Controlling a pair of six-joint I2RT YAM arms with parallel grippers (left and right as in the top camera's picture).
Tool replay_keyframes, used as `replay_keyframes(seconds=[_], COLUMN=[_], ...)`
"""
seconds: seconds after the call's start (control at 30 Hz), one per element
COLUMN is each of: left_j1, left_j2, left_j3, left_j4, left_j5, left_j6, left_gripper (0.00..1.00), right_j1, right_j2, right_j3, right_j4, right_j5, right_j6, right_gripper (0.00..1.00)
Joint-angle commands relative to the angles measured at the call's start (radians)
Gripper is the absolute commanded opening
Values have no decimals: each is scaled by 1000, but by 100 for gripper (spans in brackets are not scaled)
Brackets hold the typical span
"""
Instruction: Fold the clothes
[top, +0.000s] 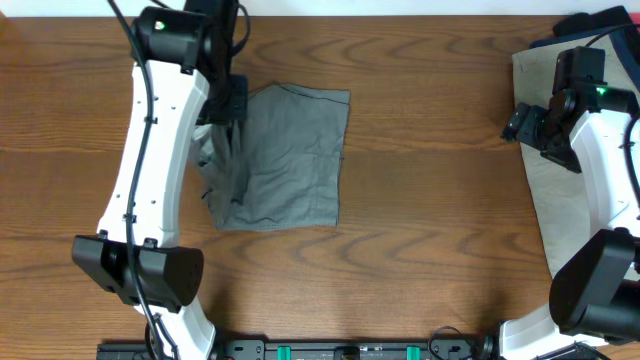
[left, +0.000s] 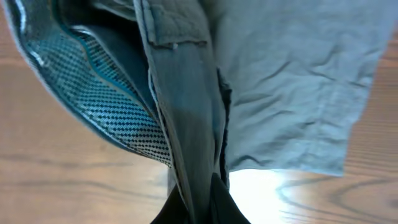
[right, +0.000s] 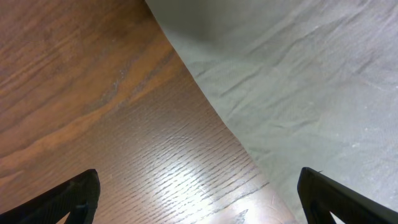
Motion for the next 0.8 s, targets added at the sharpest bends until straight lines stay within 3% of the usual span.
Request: replay_keyframes(seconds=[0.0,0.5,0.77], left_j1=[-39,-203,-197], left_j2=[-4,30,24], left_j3=[2,-38,-38], left_j4=[21,24,-171], left_j5=[46,93,-129], left_j6=[20,4,-145], left_gripper=[6,6,6], right_j1=[-4,-4,-4], right_j2=[-14,-14,-14], right_j3=[10,10,10], right_j4=[0,0,0], right_j5=[13,13,13], right_j6=[0,0,0], right_gripper=[99,99,99])
